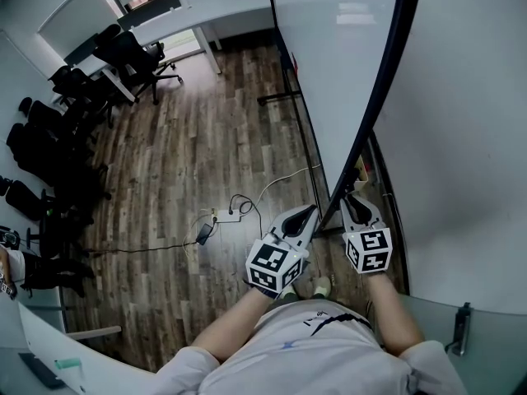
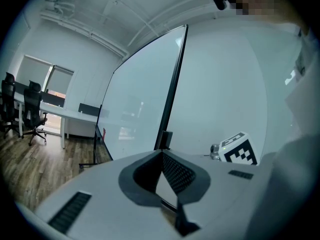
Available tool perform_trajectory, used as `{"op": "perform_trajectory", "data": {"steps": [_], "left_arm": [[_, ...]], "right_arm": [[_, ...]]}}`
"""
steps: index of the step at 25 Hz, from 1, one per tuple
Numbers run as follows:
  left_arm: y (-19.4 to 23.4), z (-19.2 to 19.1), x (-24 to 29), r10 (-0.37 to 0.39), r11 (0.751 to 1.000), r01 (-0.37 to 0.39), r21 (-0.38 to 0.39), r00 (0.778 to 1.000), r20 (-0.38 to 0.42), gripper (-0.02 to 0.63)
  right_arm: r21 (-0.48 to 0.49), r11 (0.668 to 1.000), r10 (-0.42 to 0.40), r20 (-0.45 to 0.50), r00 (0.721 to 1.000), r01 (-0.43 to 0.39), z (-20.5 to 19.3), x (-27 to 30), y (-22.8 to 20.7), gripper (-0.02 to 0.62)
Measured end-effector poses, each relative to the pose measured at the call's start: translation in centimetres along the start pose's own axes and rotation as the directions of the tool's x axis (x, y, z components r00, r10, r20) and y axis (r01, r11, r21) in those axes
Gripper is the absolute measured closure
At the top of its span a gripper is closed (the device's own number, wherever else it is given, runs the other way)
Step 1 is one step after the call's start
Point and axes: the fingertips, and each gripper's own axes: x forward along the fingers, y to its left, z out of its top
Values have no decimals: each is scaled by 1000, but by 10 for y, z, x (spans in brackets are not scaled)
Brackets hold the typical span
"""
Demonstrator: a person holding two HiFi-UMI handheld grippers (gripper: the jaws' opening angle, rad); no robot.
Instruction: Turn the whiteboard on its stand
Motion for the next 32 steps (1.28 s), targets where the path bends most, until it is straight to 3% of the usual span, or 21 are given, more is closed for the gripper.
{"op": "perform_trajectory", "data": {"steps": [7,19,32], "left_arm": [[-4,16,-7,-5,1000,4,9,1000,16,594],[-18,48,-8,-22,999,20,30,997,72,594],[-18,57,-10,-6,1000,3,26,996,90,594]], "right_arm": [[26,997,76,92,993,-79,44,-20,29,549],[25,989,138,195,971,-146,95,-40,38,581],[23,986,157,236,959,-167,116,-53,44,583]]}}
